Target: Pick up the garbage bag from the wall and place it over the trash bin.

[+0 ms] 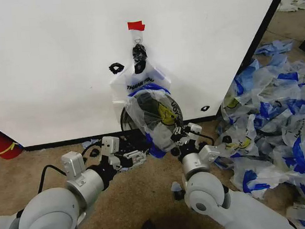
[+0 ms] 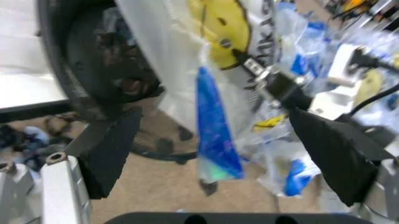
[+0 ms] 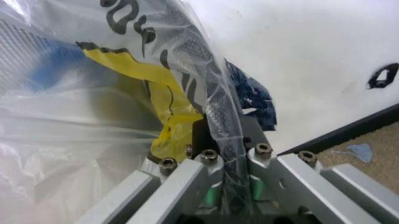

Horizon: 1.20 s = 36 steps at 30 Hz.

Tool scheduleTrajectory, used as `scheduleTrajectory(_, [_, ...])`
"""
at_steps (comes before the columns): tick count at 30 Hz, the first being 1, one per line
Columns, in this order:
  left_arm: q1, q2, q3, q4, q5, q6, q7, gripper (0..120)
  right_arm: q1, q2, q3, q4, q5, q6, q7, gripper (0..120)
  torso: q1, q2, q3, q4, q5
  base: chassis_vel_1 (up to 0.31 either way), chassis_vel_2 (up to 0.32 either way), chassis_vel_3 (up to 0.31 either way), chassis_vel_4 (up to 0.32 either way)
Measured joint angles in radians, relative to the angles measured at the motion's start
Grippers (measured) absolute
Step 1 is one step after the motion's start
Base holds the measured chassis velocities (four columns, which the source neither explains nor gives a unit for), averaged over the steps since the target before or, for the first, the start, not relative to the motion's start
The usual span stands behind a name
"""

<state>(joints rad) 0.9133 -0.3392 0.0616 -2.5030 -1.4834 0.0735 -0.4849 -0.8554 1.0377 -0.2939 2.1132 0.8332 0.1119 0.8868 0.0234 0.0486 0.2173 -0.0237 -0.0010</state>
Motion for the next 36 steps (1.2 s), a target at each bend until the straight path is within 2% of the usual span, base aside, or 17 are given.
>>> scheduleTrajectory(3, [-0.001,-0.014,0.003,0.001,-0.016,-0.013,0.012,91,0.004,0.007,-0.004,-0.005,0.001,-0.002,0.000,0,0.000,0.000,0.000,0.0000,0.0000,0.000,0.000,0.000,0.000])
scheduleTrajectory(7, [-0.011,-0.040,0.024,0.001,-0.034,-0.031,0.025,84,0.005,0.017,-0.010,-0.008,0.001,-0.004,0.000,0,0.000,0.000,0.000,0.0001,0.0000,0.000,0.000,0.000,0.000])
scheduleTrajectory(16, [-0.022,-0.080,0.072,0.002,-0.026,-0.045,0.031,82,0.002,0.018,-0.015,-0.003,0.002,-0.007,0.003,0,0.000,0.000,0.000,0.0001,0.0000,0.000,0.000,0.000,0.000])
scheduleTrajectory(28, [-0.039,-0.099,0.113,0.048,0.011,-0.064,0.049,82,-0.013,0.009,-0.012,0.007,0.002,-0.007,0.002,0,0.000,0.000,0.000,0.0001,-0.0003,0.000,0.000,0.000,0.000])
scheduleTrajectory(36, [-0.026,-0.081,0.082,0.022,0.017,-0.069,0.054,82,-0.031,0.004,-0.009,0.011,-0.008,-0.006,-0.001,0,0.000,0.000,0.000,0.0001,0.0000,0.000,0.000,0.000,0.000])
